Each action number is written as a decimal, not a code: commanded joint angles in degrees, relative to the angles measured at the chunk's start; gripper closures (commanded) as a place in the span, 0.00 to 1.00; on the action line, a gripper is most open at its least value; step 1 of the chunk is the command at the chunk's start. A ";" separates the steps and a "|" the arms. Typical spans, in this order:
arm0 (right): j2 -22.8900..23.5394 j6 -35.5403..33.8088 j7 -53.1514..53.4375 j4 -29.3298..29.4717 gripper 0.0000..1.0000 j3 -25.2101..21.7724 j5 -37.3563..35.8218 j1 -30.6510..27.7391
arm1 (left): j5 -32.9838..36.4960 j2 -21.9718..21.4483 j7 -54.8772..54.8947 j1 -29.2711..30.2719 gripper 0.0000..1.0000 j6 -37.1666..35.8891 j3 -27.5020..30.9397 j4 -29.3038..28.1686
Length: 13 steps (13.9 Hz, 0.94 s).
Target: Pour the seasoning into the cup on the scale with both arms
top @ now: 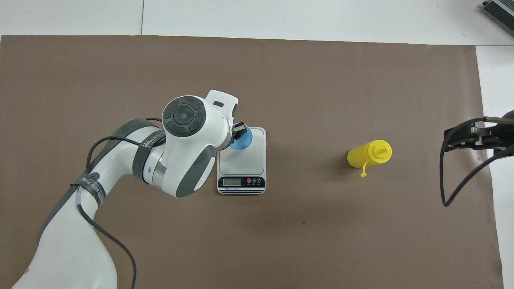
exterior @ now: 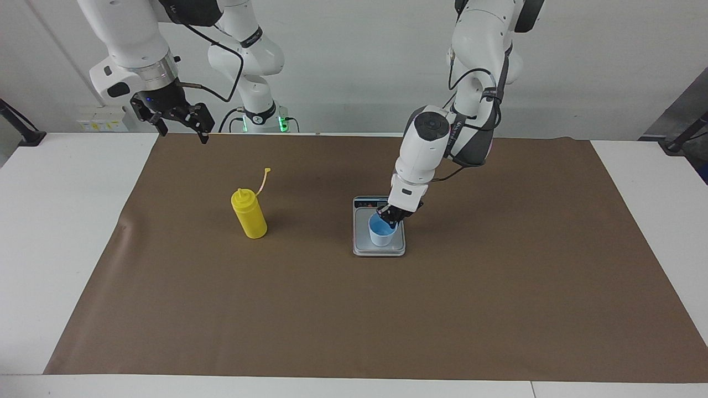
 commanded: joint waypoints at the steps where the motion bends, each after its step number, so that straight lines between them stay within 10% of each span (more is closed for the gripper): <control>1: -1.43 -0.20 -1.01 -1.47 0.00 0.23 0.18 -0.61 | -0.41 -0.35 0.04 -1.04 0.00 -0.62 1.05 -0.42; 13: -2.31 0.76 -7.76 -3.66 0.00 0.23 0.79 -1.40 | 5.57 -10.81 15.03 10.80 0.00 -11.50 1.40 1.34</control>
